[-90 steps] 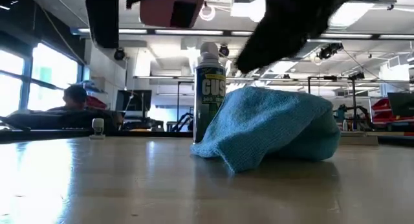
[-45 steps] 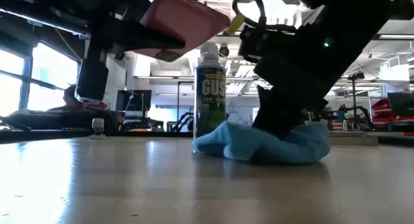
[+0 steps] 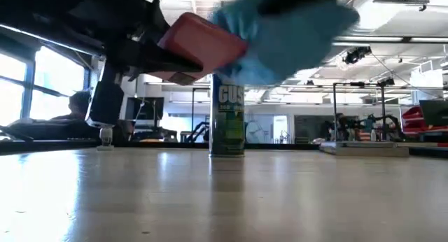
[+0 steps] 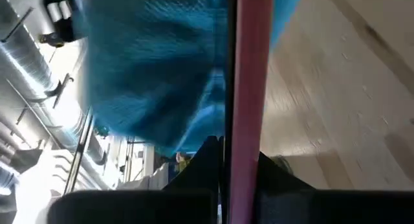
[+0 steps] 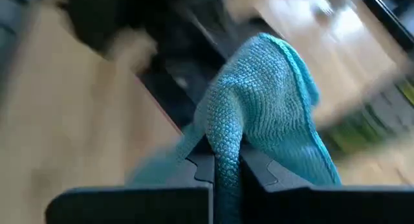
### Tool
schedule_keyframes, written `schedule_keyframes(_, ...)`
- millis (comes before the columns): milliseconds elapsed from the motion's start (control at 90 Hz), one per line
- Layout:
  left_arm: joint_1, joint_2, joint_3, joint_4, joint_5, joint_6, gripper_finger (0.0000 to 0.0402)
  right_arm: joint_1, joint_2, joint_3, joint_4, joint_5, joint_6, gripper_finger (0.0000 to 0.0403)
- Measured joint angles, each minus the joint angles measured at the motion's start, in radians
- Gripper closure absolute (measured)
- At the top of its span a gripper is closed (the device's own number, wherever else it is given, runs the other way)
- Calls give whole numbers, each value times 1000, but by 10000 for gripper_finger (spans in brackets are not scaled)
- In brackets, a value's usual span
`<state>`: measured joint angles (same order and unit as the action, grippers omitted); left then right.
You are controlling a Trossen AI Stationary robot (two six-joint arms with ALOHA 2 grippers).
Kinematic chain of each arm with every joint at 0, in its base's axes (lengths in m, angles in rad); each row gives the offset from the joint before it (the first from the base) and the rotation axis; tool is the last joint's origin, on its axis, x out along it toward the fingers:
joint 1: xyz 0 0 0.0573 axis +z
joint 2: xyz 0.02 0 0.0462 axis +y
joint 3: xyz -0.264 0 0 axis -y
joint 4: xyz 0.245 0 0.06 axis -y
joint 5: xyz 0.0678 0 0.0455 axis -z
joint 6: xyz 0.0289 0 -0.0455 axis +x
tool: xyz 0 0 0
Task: Apply microfiber cloth
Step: Wipe the back and front of the cellphone with the blue microfiber cloth
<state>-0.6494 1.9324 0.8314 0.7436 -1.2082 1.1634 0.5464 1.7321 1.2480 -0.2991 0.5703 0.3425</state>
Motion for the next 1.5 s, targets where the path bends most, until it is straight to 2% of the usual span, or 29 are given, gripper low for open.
schedule_keyframes(133,9,0,20,7,42,101,401,-35,54,0,178,-80,-82,402)
schedule_keyframes(267,9,1,53,3,58,205,401,-87,103,0,253,-157,-77,402)
schedule_keyframes(422,8,2,61,-4,73,245,401,-114,134,1,331,-268,-77,402)
schedule_keyframes(622,7,2,63,59,90,248,401,-116,142,0,383,-298,-84,403)
schedule_keyframes(756,3,2,63,125,77,267,401,-104,142,0,429,-231,-71,403)
schedule_keyframes(956,-2,2,63,210,32,292,401,-50,145,1,463,41,-22,403)
schedule_keyframes(1089,-3,2,64,257,29,302,401,-27,144,6,434,156,57,403)
schedule_keyframes(1356,-3,2,65,256,29,307,401,-4,142,6,361,219,153,403)
schedule_keyframes(1500,4,2,65,250,53,292,401,-11,140,5,340,141,151,403)
